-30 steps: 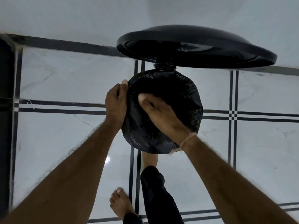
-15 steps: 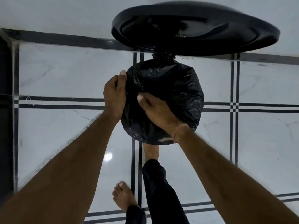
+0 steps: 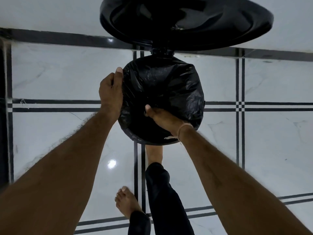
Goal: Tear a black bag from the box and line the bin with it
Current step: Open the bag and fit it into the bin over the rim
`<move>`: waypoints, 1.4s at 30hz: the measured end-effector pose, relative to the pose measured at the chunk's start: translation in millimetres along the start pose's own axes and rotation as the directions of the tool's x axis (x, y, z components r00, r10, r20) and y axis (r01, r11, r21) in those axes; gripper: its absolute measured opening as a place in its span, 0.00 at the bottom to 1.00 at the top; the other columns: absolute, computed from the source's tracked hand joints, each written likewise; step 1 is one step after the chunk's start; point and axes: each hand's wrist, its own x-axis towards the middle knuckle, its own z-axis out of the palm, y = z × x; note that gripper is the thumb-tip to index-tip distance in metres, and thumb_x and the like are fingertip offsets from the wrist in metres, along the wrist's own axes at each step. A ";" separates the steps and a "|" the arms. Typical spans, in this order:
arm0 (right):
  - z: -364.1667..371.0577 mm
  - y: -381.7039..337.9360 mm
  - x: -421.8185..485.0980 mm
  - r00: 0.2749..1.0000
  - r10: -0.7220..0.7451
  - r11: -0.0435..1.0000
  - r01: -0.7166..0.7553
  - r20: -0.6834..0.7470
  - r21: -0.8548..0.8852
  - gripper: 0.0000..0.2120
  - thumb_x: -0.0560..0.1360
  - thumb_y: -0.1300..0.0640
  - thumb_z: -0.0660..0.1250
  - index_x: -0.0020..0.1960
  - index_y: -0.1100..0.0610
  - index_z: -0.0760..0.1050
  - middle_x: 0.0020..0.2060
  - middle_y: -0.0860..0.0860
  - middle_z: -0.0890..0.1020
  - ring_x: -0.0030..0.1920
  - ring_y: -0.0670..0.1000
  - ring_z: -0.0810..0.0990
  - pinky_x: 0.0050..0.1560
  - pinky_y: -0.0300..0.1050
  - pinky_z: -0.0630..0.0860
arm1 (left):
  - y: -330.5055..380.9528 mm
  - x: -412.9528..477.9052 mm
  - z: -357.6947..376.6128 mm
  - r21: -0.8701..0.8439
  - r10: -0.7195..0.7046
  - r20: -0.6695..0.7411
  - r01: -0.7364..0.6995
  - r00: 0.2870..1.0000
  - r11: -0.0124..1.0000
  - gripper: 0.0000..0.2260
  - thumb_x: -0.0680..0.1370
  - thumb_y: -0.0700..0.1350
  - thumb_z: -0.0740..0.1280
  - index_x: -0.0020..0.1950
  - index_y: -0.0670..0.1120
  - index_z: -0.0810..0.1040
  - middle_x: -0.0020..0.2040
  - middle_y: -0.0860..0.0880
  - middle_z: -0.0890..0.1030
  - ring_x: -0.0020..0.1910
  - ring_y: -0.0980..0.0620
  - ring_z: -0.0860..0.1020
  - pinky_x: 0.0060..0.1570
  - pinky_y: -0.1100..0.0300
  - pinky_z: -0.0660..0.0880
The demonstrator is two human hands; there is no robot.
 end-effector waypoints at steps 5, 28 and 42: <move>-22.1 13.9 -35.0 0.978 -0.001 0.986 -0.034 -0.211 -0.164 0.26 0.83 0.34 0.51 0.65 0.51 0.76 0.66 0.56 0.80 0.67 0.61 0.77 0.64 0.50 0.69 | 0.0 0.4 0.4 0.013 0.008 -0.017 -0.007 1.000 1.000 0.26 0.83 0.59 0.61 0.39 0.37 0.66 0.35 0.46 0.64 0.35 0.51 0.64 0.34 0.60 0.63; -35.6 26.3 -53.2 0.527 -0.282 0.948 0.027 -0.801 -0.316 0.23 0.79 0.51 0.68 0.72 0.57 0.72 0.65 0.58 0.76 0.63 0.61 0.73 0.62 0.60 0.72 | 6.3 -52.2 -23.8 -0.175 -0.173 0.007 0.171 0.985 0.970 0.12 0.84 0.48 0.66 0.59 0.40 0.82 0.48 0.47 0.83 0.46 0.53 0.81 0.51 0.54 0.80; -140.0 -30.7 24.6 0.840 0.177 0.780 0.197 -0.513 0.593 0.13 0.71 0.58 0.80 0.50 0.66 0.86 0.48 0.62 0.88 0.47 0.62 0.88 0.57 0.61 0.84 | 49.5 17.5 -13.1 -0.058 -0.357 0.132 0.367 0.925 0.929 0.10 0.77 0.54 0.73 0.46 0.48 0.84 0.40 0.51 0.82 0.38 0.51 0.80 0.36 0.61 0.76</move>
